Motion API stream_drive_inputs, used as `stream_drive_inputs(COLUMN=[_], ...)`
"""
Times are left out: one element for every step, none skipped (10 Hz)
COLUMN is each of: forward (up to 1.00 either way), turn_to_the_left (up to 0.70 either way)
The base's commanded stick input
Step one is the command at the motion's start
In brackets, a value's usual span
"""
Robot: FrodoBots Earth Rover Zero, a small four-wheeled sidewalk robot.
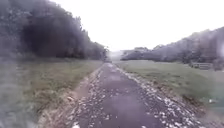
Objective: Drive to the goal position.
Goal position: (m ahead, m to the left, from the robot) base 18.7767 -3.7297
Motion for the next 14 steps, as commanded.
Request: stream_drive_inputs(forward=[0.70, 0.70, 0.70, 0.70, 0.70, 0.70, 0.70, 0.70, 0.70, 0.70, 0.70, 0.70, 0.70, 0.70], turn_to_the_left=[0.00, 0.00, 0.00, 0.00, 0.00, 0.00, 0.00, 0.00, 0.00, 0.00, 0.00, 0.00, 0.00, 0.01])
